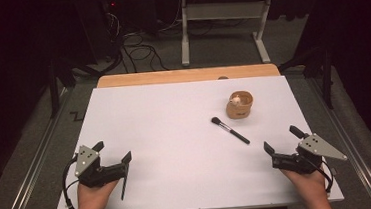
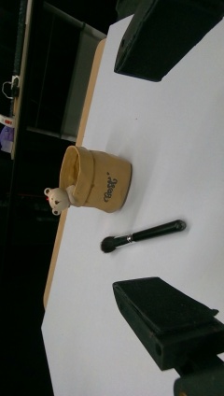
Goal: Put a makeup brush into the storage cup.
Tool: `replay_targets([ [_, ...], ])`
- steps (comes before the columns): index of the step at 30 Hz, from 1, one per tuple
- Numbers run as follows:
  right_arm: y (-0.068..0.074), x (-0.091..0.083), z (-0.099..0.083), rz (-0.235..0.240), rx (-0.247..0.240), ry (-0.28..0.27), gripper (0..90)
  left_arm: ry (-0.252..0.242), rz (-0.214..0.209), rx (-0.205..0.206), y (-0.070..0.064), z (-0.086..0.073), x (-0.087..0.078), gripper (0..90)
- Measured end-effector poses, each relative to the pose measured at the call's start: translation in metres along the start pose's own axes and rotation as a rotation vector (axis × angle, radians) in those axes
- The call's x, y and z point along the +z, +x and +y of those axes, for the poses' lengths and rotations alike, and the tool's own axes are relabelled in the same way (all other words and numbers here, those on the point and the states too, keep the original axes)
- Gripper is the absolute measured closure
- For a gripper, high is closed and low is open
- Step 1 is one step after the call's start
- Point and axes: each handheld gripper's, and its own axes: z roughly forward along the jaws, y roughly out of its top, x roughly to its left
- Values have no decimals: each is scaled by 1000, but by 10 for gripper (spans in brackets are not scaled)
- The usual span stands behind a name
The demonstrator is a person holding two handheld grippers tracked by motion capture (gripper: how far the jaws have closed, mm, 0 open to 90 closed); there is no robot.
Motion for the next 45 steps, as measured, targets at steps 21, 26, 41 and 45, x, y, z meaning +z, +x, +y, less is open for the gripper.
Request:
replay_targets([
  [21, -2, 3, -5, 8, -5, 9, 5, 60, 27, -5, -3, -2, 5, 32],
  [26, -5, 4, -5, 13, -2, 8, 5, 73, 39, -6, -4, -2, 7, 15],
  [41, -7, 1, -9, 15, 9, 3, 3, 108, 43, -20, -5, -3, 14, 2],
  [45, -6, 2, -9, 21, 0, 9, 4, 151, 43, -20, -4, -3, 16, 2],
])
